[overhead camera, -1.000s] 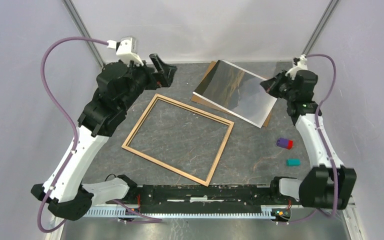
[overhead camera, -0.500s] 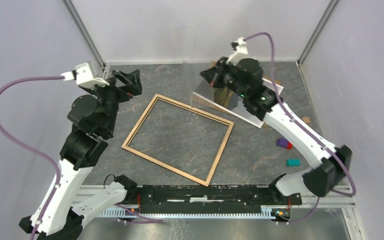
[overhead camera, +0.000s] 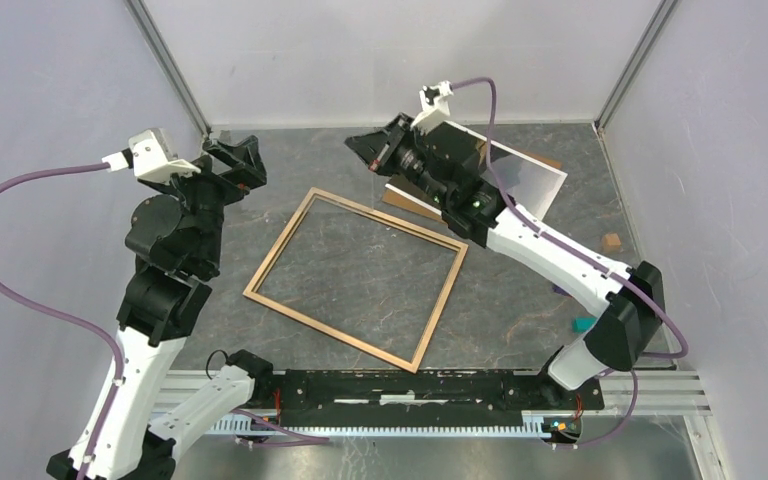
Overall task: Put the photo into the frame
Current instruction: Place the photo frame item in the photo frame.
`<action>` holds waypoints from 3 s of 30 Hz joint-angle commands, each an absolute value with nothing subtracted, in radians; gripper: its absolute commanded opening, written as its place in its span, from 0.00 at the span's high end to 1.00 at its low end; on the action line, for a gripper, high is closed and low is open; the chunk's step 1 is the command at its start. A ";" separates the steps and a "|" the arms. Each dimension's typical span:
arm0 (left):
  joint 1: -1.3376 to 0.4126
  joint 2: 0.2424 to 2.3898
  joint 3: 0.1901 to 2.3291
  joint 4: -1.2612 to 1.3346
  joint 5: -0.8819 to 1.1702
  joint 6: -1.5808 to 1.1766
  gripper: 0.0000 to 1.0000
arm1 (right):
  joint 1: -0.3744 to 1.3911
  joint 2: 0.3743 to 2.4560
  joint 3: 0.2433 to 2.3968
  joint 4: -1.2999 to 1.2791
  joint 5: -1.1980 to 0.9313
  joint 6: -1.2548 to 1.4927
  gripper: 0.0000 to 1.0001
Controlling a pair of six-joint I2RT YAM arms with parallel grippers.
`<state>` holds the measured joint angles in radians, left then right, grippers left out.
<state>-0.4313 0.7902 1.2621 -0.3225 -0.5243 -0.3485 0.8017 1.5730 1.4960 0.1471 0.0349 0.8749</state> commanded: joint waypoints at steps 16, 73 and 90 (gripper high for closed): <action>-0.374 0.838 1.256 -0.294 -0.423 -0.433 0.00 | 0.934 1.509 0.668 0.619 0.497 1.312 1.00; -0.281 0.972 1.255 -0.302 -0.273 -0.503 0.00 | 1.170 1.422 0.304 0.748 0.684 1.429 1.00; -0.281 0.972 1.255 -0.301 -0.270 -0.503 0.00 | 1.209 1.404 0.299 0.713 0.685 1.459 1.00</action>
